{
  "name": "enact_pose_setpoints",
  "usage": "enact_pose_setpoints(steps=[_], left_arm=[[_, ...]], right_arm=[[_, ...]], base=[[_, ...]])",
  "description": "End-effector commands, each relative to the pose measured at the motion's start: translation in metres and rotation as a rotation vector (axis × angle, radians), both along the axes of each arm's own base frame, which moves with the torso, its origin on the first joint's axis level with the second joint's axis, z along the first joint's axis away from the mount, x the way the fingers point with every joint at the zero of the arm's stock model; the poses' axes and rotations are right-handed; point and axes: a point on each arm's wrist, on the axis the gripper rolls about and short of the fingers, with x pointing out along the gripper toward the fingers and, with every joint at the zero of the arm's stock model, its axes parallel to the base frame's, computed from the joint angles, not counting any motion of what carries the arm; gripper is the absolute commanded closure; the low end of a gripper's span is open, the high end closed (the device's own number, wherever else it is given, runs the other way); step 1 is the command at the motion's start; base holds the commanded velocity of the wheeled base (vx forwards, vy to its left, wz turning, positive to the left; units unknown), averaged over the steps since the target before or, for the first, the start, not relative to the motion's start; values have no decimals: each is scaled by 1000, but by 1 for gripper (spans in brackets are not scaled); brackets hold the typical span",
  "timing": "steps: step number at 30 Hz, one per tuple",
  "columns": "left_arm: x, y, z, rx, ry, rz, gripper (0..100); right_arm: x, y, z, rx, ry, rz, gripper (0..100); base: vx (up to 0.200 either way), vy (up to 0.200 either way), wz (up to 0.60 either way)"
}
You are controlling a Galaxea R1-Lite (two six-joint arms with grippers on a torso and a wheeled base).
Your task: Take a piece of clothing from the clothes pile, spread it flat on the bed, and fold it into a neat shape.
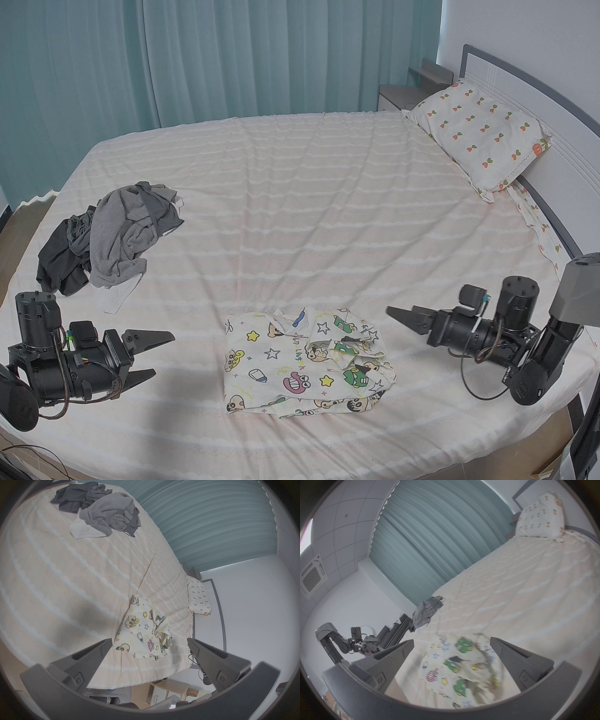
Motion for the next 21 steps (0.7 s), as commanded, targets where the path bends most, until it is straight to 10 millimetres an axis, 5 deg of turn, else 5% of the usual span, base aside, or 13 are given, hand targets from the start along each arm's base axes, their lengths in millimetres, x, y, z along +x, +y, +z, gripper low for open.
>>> enact_pose_setpoints(steps=[1, 7, 16, 21], left_arm=[[1, 0, -3, 2, 14, 0, 0], [2, 0, -5, 4, 26, -2, 0], [2, -1, -7, 4, 37, -7, 0], [4, -1, -10, 6, 48, -7, 0]], right_arm=[[-6, 63, 38, 38, -46, 115, 0], [-16, 94, 35, 86, 131, 121, 0], [-43, 91, 11, 44, 264, 13, 0], [-57, 105, 0, 63, 347, 58, 0]], base=[[0, 0, 0], [0, 0, 0], [0, 0, 0], [0, 0, 0]])
